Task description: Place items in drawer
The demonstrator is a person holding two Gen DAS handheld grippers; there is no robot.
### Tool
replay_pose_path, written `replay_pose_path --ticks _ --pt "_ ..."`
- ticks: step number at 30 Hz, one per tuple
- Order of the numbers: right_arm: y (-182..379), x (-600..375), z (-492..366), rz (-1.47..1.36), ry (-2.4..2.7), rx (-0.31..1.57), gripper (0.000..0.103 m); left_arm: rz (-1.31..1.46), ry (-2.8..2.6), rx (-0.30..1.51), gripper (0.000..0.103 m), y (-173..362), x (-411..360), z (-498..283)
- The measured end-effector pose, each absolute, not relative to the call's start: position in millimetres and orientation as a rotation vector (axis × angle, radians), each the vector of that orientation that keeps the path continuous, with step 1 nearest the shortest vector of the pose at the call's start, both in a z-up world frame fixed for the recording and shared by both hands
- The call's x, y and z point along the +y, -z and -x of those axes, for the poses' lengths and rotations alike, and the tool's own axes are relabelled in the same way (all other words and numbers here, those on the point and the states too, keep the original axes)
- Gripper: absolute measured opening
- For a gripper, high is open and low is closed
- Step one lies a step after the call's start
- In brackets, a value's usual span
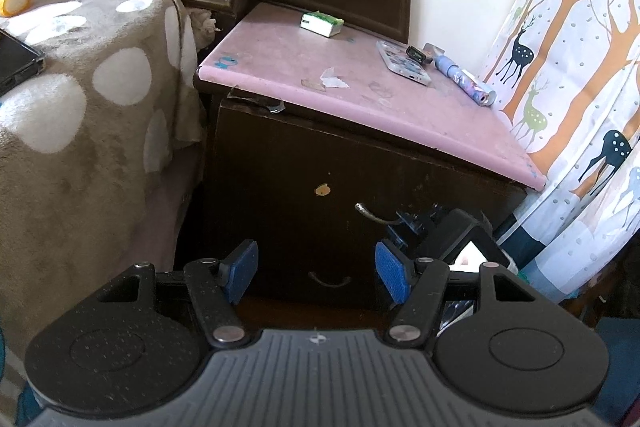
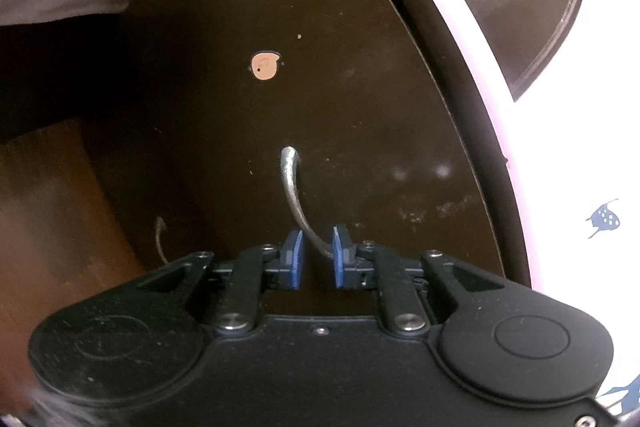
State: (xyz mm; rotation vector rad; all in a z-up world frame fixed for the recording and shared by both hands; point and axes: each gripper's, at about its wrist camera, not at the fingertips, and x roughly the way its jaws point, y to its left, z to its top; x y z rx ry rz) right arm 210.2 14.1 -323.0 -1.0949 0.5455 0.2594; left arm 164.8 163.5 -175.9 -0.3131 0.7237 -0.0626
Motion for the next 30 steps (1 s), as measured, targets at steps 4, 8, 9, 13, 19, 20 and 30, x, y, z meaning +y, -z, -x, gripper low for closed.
replay_pose_path --ticks 4,8,9,13,19,20,30 --pt "321.1 5.5 -212.4 1.093 -0.277 0.547 0.012 0.305 0.060 0.733 0.064 177.9 161.5 -166.2" --pt "318.2 -3.3 -211.8 1.107 -0.293 0.541 0.014 0.299 0.054 0.740 0.064 179.4 160.8 -166.7" --pt "317.4 -5.5 -211.7 1.111 -0.297 0.539 0.015 0.297 0.052 0.742 0.064 179.9 160.2 -166.9" --pt "315.1 -13.2 -220.2 1.111 -0.317 0.556 0.015 0.286 0.050 0.750 0.064 181.7 157.6 -168.0" --pt "285.7 -20.8 -248.3 0.937 -0.380 0.732 0.053 0.274 0.045 0.755 0.064 182.5 155.9 -171.0" --pt "281.5 -25.4 -246.7 0.886 -0.395 0.762 0.056 0.273 0.045 0.756 0.064 182.7 155.4 -171.3" --pt "272.4 -74.3 -218.8 0.435 -0.333 1.091 0.082 0.249 0.057 0.770 0.064 184.5 146.3 -173.9"
